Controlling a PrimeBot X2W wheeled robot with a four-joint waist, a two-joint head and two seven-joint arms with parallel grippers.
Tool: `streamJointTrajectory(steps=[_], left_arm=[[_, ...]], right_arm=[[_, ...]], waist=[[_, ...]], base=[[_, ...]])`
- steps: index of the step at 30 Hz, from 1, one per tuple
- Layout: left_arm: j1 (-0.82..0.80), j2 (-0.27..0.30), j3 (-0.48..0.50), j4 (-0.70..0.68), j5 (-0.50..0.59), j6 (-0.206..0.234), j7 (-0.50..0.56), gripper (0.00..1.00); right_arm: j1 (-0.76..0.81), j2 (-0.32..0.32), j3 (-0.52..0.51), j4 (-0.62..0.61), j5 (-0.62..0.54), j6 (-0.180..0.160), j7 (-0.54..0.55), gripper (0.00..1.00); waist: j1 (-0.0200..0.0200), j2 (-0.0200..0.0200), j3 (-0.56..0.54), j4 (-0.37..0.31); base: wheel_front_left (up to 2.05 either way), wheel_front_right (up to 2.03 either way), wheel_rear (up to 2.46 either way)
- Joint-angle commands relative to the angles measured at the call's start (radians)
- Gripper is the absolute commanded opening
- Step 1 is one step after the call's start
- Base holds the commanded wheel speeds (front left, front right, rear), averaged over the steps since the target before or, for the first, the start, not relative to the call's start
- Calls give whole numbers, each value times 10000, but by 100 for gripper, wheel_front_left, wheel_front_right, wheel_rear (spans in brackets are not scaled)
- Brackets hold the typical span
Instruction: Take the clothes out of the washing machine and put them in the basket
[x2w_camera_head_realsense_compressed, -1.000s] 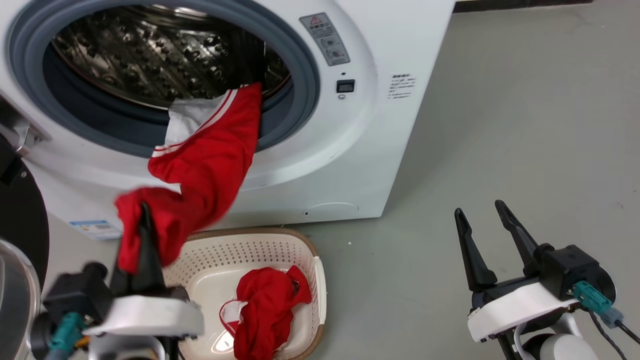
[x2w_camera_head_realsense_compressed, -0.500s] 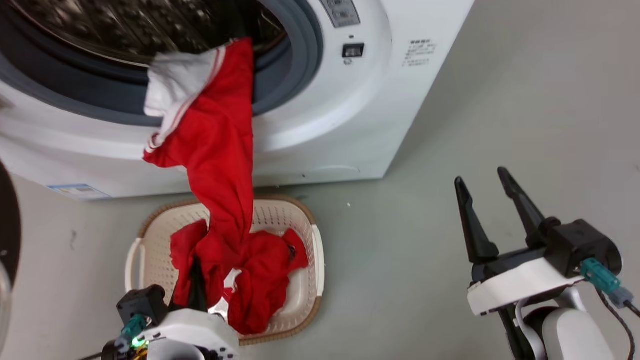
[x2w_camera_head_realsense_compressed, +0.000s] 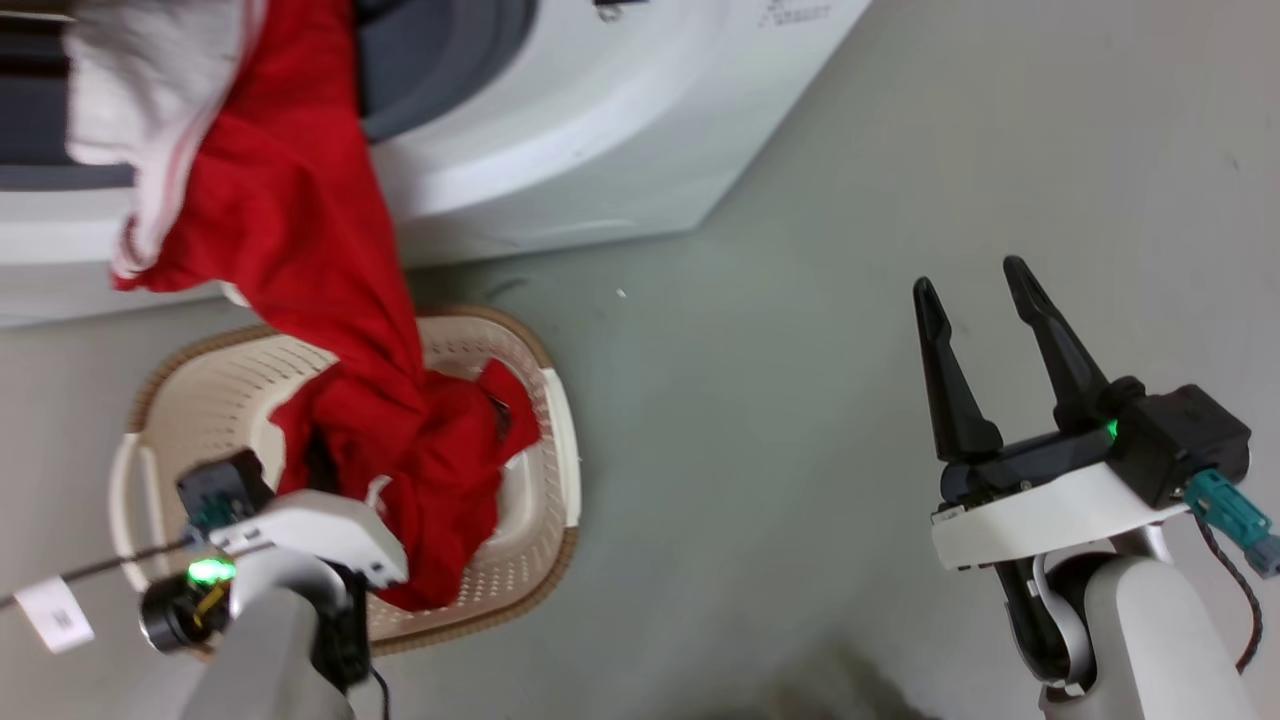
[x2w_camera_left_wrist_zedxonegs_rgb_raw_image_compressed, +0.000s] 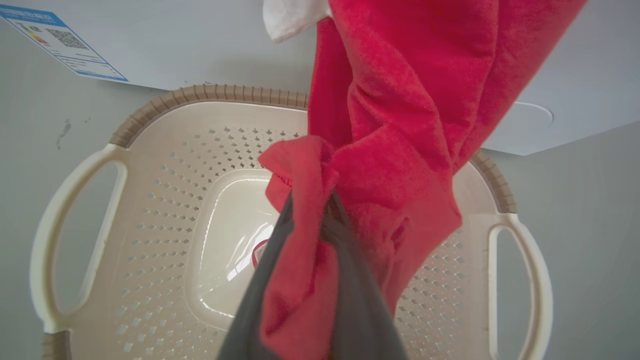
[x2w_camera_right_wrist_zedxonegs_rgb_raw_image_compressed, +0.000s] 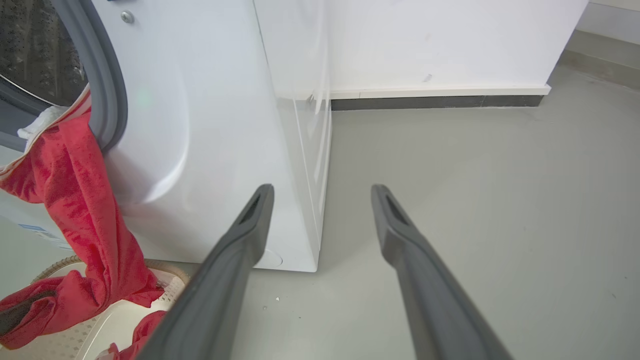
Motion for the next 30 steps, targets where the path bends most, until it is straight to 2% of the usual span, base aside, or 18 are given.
streamJointTrajectory(steps=[1,11,18,19,20,21,22,30], left_arm=[[-418,161,67,300,94,-67,-60,0],[-2283,855,694,2242,260,-250,-100,0],[-3169,1187,810,3317,315,-582,-103,0],[-3264,1221,794,3474,338,-617,-104,8],[-3357,1239,783,3607,344,-665,-104,33],[-3438,1247,779,3716,359,-689,-104,64],[-3494,1259,755,3816,380,-757,-104,100],[-2784,935,925,4125,305,-1114,-105,100]], right_arm=[[-231,9,48,39,52,-7,-131,100],[-728,10,284,540,385,-7,-622,100],[-920,7,489,889,535,-7,-868,100],[-926,7,519,940,551,-7,-876,100],[-934,7,544,1002,574,-7,-909,100],[-939,6,560,1070,579,-7,-934,100],[-950,6,569,1128,587,-7,-947,100],[-738,6,503,1466,416,-7,-1025,100]], waist=[[-2,0,689,-527],[-2,0,1781,-1164],[-2,0,1941,-1357],[-2,0,1934,-1368],[-2,0,1912,-1379],[-2,0,1858,-1384],[-2,0,1803,-1385],[-2,0,521,-1194]], base=[[0,0,0],[0,0,0],[0,0,0],[0,0,0],[0,0,0],[0,0,0],[0,0,0],[0,0,0]])
